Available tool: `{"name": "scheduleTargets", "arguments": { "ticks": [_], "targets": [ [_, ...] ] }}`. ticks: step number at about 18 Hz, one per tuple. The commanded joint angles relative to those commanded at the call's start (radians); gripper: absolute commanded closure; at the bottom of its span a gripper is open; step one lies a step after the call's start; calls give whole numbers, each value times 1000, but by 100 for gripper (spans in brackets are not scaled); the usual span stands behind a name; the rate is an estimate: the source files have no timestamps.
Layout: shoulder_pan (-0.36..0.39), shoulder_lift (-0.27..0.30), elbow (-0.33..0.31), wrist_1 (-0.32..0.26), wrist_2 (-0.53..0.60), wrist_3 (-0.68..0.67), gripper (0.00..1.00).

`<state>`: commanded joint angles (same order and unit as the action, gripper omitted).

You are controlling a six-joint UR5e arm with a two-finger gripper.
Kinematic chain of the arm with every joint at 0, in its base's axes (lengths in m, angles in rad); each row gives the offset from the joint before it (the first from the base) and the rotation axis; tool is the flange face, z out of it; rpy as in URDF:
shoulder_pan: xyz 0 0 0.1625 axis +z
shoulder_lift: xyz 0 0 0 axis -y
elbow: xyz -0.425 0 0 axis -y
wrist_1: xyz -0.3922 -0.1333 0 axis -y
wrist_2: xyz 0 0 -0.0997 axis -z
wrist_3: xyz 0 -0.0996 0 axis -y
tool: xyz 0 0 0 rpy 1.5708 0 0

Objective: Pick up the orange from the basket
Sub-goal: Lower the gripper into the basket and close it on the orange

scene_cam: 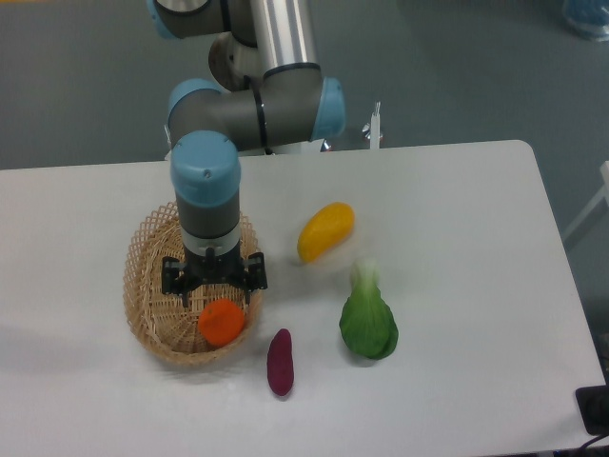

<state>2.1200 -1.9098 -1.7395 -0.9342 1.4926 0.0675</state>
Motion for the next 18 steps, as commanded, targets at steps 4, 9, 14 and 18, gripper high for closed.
{"name": "scheduleTargets", "arguments": {
  "ticks": [4, 9, 14, 18],
  "targets": [
    [-15, -26, -3, 2, 31, -38, 0],
    [-28, -64, 3, 3, 64, -104, 0],
    [-40, -93, 3, 5, 86, -161, 0],
    [-51, -113, 6, 11, 110, -201, 0]
  ]
}}
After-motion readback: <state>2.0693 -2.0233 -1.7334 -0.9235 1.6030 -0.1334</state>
